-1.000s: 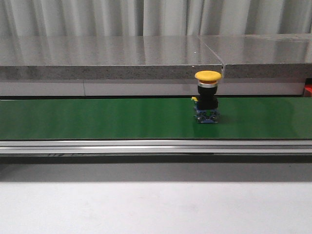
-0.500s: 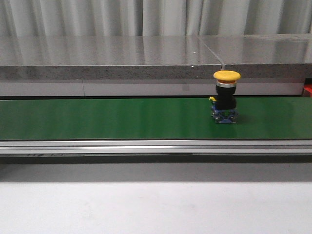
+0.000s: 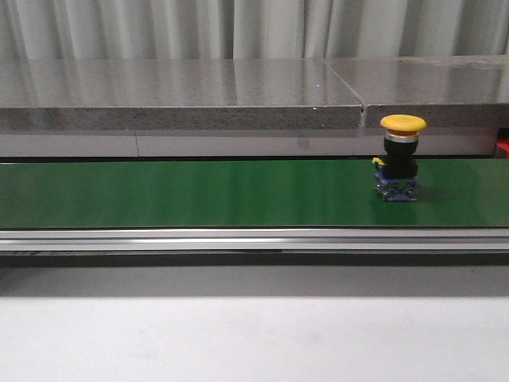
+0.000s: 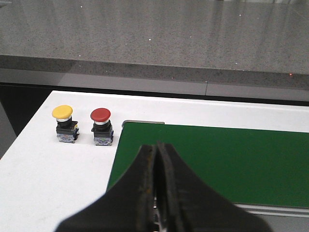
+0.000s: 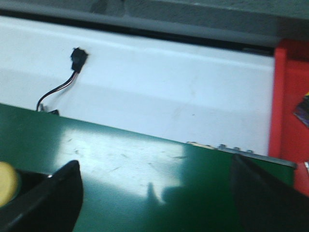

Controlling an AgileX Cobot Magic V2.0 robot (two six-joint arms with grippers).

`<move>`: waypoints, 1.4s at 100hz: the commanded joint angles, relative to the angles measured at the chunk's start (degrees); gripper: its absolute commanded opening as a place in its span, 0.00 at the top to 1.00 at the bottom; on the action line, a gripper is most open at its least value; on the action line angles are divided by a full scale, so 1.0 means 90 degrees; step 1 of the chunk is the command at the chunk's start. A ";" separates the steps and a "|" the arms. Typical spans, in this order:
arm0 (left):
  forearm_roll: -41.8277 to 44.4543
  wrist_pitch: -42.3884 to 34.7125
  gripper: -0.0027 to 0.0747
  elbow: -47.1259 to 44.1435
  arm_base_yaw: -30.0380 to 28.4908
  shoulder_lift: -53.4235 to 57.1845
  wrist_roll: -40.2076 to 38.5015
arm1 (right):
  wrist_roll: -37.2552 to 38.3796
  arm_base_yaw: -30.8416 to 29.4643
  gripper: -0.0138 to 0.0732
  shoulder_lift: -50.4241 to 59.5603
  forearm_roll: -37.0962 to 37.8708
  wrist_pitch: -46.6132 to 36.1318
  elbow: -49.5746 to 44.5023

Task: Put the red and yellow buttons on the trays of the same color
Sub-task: 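Move the right gripper back above the conveyor end, then grasp the arriving yellow button at the conveyor end with the right gripper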

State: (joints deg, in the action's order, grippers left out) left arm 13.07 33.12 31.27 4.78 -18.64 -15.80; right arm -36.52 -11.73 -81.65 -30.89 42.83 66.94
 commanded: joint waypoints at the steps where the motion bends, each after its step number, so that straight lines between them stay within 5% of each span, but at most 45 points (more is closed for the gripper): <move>1: 0.0003 -0.0462 0.99 0.0165 0.0050 -0.0067 -0.0006 | -0.0308 0.0274 0.14 0.0263 -0.0145 -0.0254 0.0040; 42: 0.0003 -0.0462 0.99 0.0165 0.0050 -0.0067 -0.0006 | -0.0611 0.1239 0.14 0.0256 -0.0145 0.0130 -0.0083; 116: 0.0003 -0.0462 0.99 0.0165 0.0050 -0.0067 -0.0006 | -0.0525 0.1238 0.14 -0.0869 0.0374 0.0262 -0.0083; 126: 0.0003 -0.0462 0.99 0.0165 0.0050 -0.0067 -0.0006 | -0.0386 0.1238 0.24 -0.0877 0.0498 0.0180 -0.0083; 140: 0.0003 -0.0462 0.99 0.0165 0.0050 -0.0067 -0.0006 | -0.0328 0.1238 0.51 -0.0877 0.0526 0.0219 -0.0083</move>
State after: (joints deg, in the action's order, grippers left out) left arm 13.07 33.12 31.27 4.78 -18.64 -15.80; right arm -39.82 -0.39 -91.71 -25.57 45.92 64.97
